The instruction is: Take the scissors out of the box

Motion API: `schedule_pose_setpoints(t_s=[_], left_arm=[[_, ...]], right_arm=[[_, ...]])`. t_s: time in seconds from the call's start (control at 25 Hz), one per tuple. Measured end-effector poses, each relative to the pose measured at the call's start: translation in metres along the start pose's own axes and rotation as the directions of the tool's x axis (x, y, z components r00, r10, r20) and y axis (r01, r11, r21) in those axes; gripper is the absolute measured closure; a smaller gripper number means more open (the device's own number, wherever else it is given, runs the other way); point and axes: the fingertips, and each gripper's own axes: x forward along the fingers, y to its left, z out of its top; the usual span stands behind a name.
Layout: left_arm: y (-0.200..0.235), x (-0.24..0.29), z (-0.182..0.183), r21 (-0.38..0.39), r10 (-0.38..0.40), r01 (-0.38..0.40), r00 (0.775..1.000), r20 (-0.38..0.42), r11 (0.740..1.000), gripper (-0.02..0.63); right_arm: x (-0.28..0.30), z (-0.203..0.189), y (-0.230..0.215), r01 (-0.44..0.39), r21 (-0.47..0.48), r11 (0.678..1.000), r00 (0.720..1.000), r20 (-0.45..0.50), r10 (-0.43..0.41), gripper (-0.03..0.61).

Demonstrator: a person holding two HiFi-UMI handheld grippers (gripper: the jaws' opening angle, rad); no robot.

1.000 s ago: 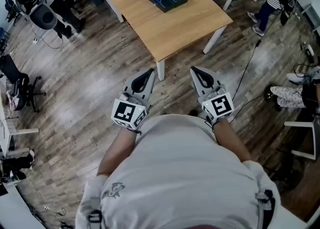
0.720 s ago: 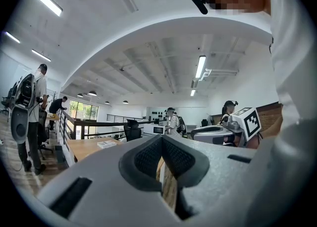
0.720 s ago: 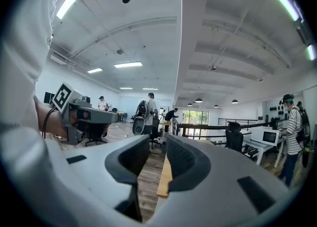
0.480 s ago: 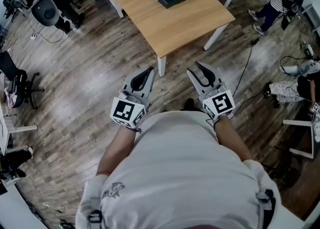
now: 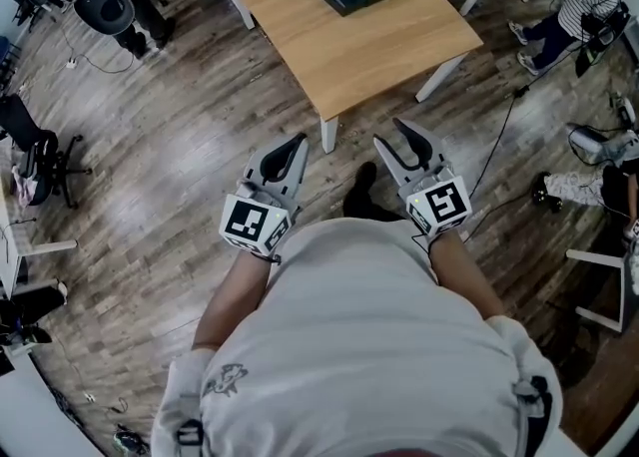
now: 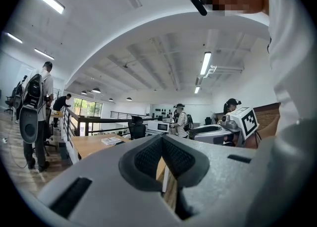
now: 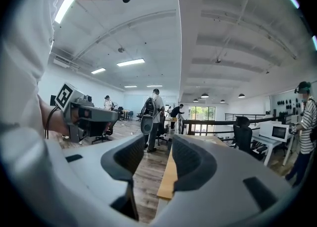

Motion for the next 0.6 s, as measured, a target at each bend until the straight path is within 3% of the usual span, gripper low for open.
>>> schedule_pose_setpoints(t_s=[0.6], left_arm=[[0.079, 0.113, -0.002, -0.003, 0.089, -0.089, 0.995, -0.052, 0.996, 0.609]], right_arm=[[0.103, -0.021, -0.113, -0.094, 0.047, 0.995, 0.995, -0.019, 0.095, 0.394]])
